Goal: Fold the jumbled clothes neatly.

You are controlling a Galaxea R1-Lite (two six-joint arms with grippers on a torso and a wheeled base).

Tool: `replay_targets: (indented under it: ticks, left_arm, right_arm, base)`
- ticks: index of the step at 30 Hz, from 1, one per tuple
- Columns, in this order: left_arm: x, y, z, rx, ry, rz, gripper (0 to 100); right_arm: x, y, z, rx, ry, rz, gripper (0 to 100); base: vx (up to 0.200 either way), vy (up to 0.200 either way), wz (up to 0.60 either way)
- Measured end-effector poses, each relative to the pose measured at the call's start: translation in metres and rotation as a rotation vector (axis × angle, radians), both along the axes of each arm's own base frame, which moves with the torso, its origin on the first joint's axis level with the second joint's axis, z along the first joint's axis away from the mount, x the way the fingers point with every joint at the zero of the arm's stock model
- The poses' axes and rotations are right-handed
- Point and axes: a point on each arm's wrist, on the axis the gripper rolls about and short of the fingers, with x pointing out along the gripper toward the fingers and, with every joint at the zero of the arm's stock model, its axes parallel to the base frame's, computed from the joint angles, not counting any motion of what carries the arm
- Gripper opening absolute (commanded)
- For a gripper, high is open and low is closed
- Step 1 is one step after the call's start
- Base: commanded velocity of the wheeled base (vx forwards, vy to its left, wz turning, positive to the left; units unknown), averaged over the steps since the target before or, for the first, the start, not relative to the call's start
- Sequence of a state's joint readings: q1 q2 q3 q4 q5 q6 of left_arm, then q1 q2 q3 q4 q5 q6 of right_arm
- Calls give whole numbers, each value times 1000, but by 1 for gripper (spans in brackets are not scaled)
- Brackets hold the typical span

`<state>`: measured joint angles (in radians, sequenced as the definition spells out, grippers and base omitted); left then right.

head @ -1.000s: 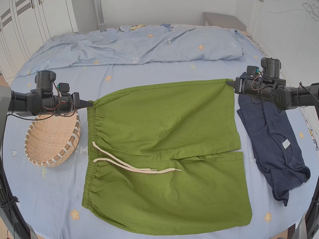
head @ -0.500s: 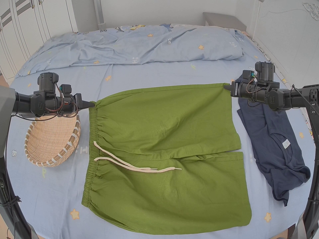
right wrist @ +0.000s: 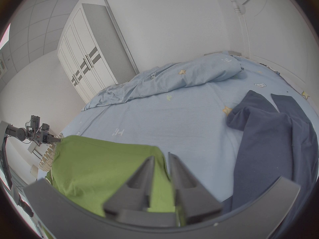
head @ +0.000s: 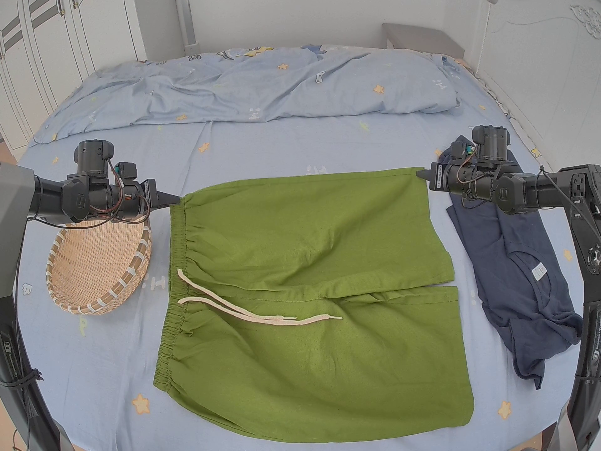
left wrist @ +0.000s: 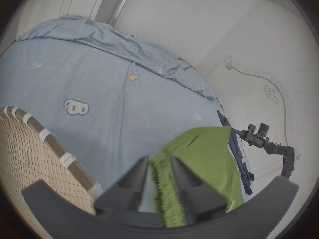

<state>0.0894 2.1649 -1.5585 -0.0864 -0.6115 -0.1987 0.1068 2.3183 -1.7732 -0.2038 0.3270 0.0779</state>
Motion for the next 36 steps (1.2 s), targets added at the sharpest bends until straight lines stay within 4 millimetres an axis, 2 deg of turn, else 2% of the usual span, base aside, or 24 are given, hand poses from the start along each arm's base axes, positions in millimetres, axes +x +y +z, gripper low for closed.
replay_targets:
  ticks: [8, 12, 16, 19, 24, 28, 32, 36]
  left_arm:
    - [4, -5, -4, 10, 6, 13, 100]
    - [2, -14, -4, -11, 22, 5, 100]
    - [-2, -20, 2, -21, 21, -3, 100]
    - [-9, -24, 11, -29, 14, -8, 100]
    - [-26, -32, 26, -69, 23, -5, 100]
    - [-45, -36, 29, -123, 80, 13, 100]
    - [-70, -36, 18, -161, 174, 24, 100]
    - [-105, -35, -4, -199, 299, 21, 100]
  right_arm:
    - [2, 4, -4, 2, 9, 6, 100]
    - [1, 1, -3, 6, 11, 0, 100]
    - [-3, -5, 4, 30, 14, -16, 100]
    - [-12, -9, 17, 59, 12, -28, 100]
    - [-42, -18, 31, 95, 54, -54, 100]
    - [-75, -23, 27, 112, 133, -68, 100]
    - [-109, -29, 17, 125, 217, -72, 100]
    - [-146, -31, 6, 138, 289, -63, 100]
  base:
    - [0, 0, 0]
    - [0, 0, 0]
    - [0, 0, 0]
    - [0, 0, 0]
    - [0, 0, 0]
    - [0, 0, 0]
    - [0, 0, 0]
    - [0, 0, 0]
